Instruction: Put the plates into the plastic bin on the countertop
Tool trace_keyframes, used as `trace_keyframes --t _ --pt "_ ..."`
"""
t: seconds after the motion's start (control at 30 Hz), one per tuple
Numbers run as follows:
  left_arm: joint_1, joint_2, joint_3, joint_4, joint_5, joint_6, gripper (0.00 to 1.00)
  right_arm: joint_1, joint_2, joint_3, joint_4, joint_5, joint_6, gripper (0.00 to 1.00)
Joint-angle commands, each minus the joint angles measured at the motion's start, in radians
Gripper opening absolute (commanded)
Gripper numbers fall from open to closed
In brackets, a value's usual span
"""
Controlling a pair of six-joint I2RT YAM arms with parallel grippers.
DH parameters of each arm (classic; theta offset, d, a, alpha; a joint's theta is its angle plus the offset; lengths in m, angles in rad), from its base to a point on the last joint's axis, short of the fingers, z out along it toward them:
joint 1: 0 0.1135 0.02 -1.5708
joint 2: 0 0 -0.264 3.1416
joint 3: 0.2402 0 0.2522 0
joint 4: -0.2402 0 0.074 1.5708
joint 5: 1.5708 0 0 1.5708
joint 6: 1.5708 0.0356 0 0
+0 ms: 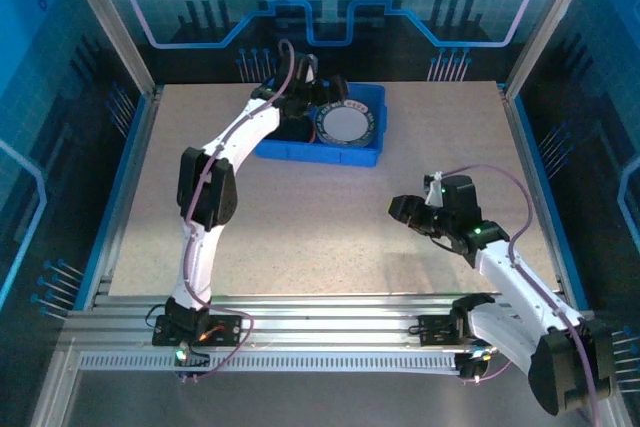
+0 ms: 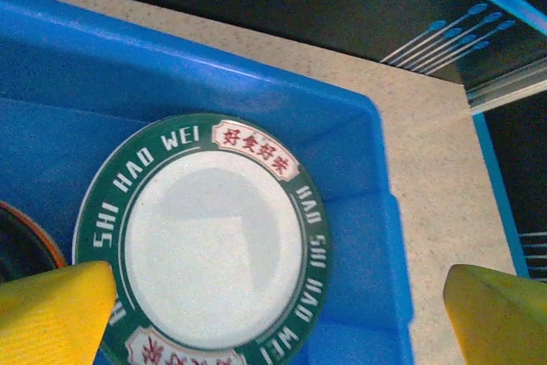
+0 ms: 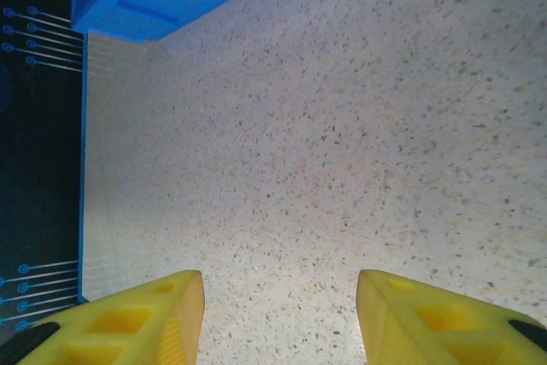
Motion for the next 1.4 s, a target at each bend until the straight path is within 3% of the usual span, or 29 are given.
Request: trace_keyframes --t 0.0,0.07,0.1,0.23,0.47,0.53,0.6,0.7,0.83,0.97,1.1,1.23,1.37 --pt "-0.029 -0.193 -0.14 0.051 -0.014 0.047 0.99 -0.012 -0.06 0.092 -0.097 0.11 -0.118 0.56" --pt "-0.051 -0.312 -0.29 0.121 -0.032 0.078 0.99 -0.01 -0.071 0.134 -0.123 0.157 -0.159 0.81" --pt "-0.069 -0.377 -0.376 0.156 -0.055 0.1 0.99 -0.012 -0.068 0.156 -0.133 0.171 -0.181 1.0" --pt "-0.116 -0.638 -0.682 0.268 -0.171 0.142 0.99 -0.011 -0.029 0.219 -0.147 0.196 -0.235 1.0" --pt "-0.119 -0.996 -1.168 0.492 -0.388 0.226 0.99 0.031 0.021 0.204 -0.026 0.234 -0.255 1.0" --pt "-0.12 -1.085 -1.321 0.606 -0.45 0.31 0.99 0.108 0.028 0.197 0.004 0.333 -0.296 1.0" --pt "-0.121 -1.169 -1.446 0.714 -0.454 0.495 0.99 0.2 0.047 0.188 0.038 0.465 -0.371 1.0" --pt "-0.103 -1.235 -1.534 0.764 -0.649 0.602 0.99 0.283 0.097 0.189 0.075 0.583 -0.449 1.0" --pt "0.082 -1.228 -1.611 0.784 -0.589 0.52 1.0 0.287 0.16 0.186 0.129 0.588 -0.463 1.0" --pt "0.175 -1.087 -1.686 0.948 -0.549 0.557 0.99 0.288 0.215 0.215 0.109 0.603 -0.504 1.0" --pt "0.268 -0.842 -1.797 1.363 -0.473 0.531 0.99 0.26 0.209 0.203 0.096 0.755 -0.565 1.0" --pt "0.352 -0.612 -1.883 1.756 -0.357 0.478 0.99 0.138 0.167 0.14 0.161 0.871 -0.63 1.0" --pt "0.366 -0.656 -1.823 1.586 -0.363 0.455 0.99 0.032 0.153 0.01 0.392 0.866 -0.675 1.0"
